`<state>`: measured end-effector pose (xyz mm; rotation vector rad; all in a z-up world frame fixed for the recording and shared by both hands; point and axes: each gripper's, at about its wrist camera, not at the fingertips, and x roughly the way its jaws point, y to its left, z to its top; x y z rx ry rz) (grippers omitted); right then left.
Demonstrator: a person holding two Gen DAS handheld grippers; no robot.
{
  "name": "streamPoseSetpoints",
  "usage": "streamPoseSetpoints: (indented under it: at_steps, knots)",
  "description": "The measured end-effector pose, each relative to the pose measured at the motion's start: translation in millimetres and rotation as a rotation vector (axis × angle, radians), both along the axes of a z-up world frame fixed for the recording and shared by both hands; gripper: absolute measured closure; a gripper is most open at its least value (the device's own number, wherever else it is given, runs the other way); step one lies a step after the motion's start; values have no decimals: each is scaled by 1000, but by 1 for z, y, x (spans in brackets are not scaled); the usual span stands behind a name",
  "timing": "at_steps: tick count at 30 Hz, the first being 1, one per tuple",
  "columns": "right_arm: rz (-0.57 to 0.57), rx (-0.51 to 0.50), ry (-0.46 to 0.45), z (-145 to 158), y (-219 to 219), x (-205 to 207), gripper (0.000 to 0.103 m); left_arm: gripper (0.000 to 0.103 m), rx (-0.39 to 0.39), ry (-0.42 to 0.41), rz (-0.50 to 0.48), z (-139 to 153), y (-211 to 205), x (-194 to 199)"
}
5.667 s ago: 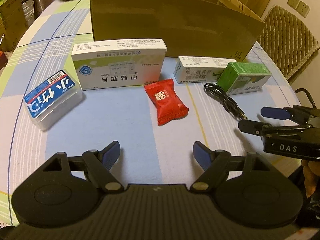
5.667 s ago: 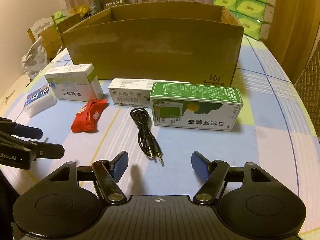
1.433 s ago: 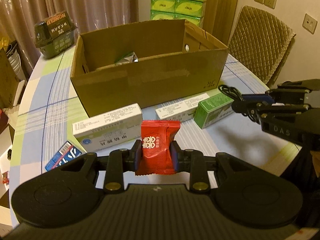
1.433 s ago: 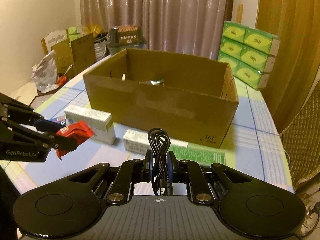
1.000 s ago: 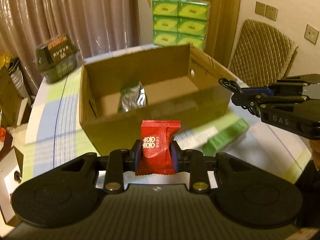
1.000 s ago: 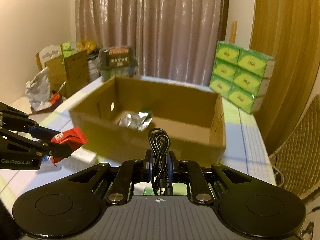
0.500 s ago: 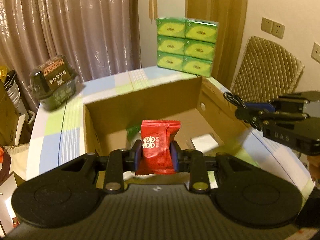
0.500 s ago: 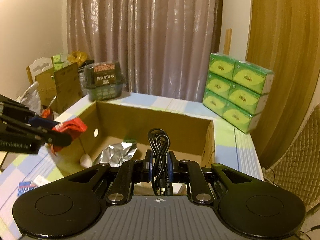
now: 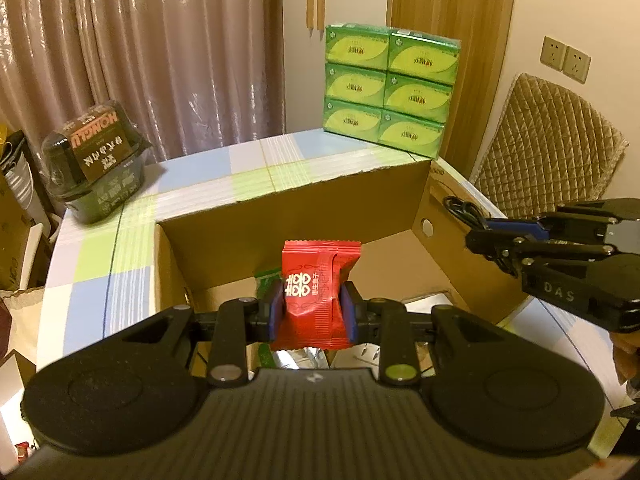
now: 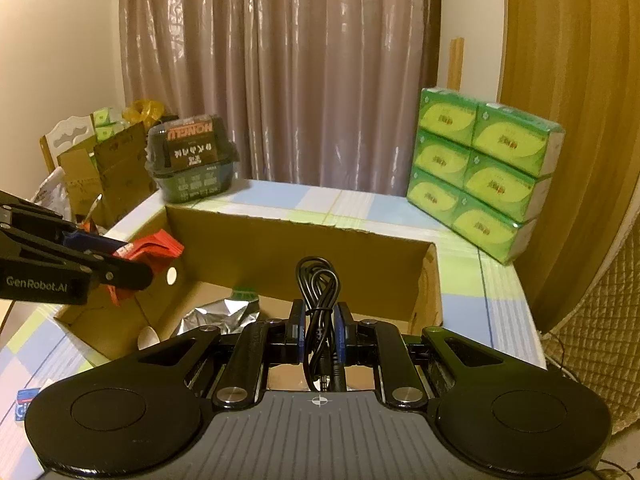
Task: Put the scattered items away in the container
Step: 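Carry the candy packet and the cable over the cardboard box with both tools, then open both tools to drop the candy packet and cable into the box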
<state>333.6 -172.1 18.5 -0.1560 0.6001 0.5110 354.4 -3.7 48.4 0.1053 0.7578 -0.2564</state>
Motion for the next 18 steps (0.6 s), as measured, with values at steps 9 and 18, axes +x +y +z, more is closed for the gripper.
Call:
streamPoseSetpoints:
  at_steps: [9,18]
  knots:
    - [4,-2,19,-12,9,13,92,78,-9,23,6,-19,-1,12]
    - [12,-6,16,-16,19,19,92,78,-15,31,14,-26,1,18]
